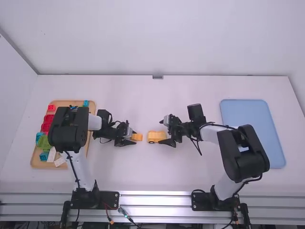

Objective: Assemble lego blocks to make yellow taxi

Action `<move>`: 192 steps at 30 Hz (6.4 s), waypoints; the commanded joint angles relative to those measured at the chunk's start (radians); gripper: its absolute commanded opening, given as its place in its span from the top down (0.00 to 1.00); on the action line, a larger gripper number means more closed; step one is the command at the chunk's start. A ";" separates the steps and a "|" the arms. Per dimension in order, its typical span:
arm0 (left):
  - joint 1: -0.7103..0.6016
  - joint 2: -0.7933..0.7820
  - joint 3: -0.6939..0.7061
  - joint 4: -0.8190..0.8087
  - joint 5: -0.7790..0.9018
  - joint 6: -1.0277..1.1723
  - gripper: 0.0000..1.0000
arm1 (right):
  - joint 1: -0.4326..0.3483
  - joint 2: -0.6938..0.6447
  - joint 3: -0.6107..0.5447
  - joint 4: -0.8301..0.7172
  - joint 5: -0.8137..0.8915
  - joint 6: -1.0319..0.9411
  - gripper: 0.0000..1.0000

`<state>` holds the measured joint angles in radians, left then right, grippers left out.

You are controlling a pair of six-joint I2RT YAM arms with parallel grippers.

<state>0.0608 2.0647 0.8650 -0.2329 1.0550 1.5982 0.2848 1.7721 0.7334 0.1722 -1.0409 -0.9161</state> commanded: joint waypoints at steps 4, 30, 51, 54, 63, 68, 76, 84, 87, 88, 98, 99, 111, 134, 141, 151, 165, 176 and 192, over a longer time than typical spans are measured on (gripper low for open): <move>-0.002 0.011 0.012 -0.009 0.033 0.014 0.57 | -0.003 -0.026 -0.010 0.002 -0.013 0.002 0.01; -0.005 -0.019 0.013 0.002 0.026 0.014 0.78 | -0.003 0.059 -0.115 0.230 0.073 0.056 0.01; -0.009 -0.034 0.151 -0.203 0.031 0.006 0.70 | 0.048 0.346 -0.019 0.475 0.079 0.150 0.01; -0.009 -0.034 0.179 -0.240 0.032 -0.005 0.69 | 0.074 0.351 -0.021 0.478 0.114 0.149 0.03; -0.046 -0.045 0.228 -0.276 0.031 -0.039 0.71 | 0.083 0.351 -0.020 0.454 0.134 0.126 0.26; -0.068 -0.102 0.216 -0.287 0.027 -0.038 0.70 | 0.083 0.351 -0.021 0.449 0.133 0.126 0.29; -0.102 -0.203 0.159 -0.267 0.031 -0.039 0.73 | 0.079 0.351 -0.021 0.449 0.132 0.122 0.16; -0.160 -0.203 0.072 -0.126 0.114 -0.115 0.77 | 0.056 0.351 -0.043 0.451 0.102 0.072 0.18; -0.188 -0.203 0.023 0.068 0.087 -0.319 0.78 | 0.040 0.351 -0.048 0.449 0.039 0.015 0.25; -0.192 -0.203 0.018 0.085 0.082 -0.335 0.78 | 0.038 0.351 -0.048 0.450 0.034 0.013 0.25; -0.266 -0.203 -0.035 0.272 0.069 -0.528 0.82 | 0.021 0.351 -0.055 0.449 0.029 0.003 0.37; -0.271 -0.203 -0.035 0.273 0.066 -0.538 0.82 | 0.026 0.351 -0.056 0.449 0.029 0.002 0.40; -0.314 -0.203 -0.072 0.289 -0.027 -0.650 0.92 | 0.029 0.351 -0.072 0.455 0.055 0.029 0.47; -0.310 -0.148 -0.166 0.646 0.015 -0.832 0.98 | 0.030 0.351 -0.072 0.449 0.042 0.029 0.48; -0.310 -0.132 -0.154 0.599 0.053 -0.750 0.98 | 0.030 0.351 -0.072 0.449 0.043 0.029 0.48; -0.335 -0.131 -0.180 0.605 -0.066 -0.753 0.98 | 0.030 0.351 -0.072 0.450 0.039 0.029 0.48; -0.342 -0.131 -0.171 0.558 -0.252 -0.763 0.98 | 0.030 0.351 -0.072 0.449 0.039 0.029 0.48; -0.332 -0.131 -0.129 0.463 -0.248 -0.723 0.98 | 0.029 0.351 -0.073 0.448 0.039 0.029 0.48; -0.313 -0.131 -0.140 0.471 -0.045 -0.655 0.98 | 0.029 0.351 -0.072 0.449 0.039 0.029 0.48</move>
<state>-0.2279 1.9057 0.7456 0.2455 1.0161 0.9360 0.3126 2.1094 0.6720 0.6277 -1.0107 -0.8932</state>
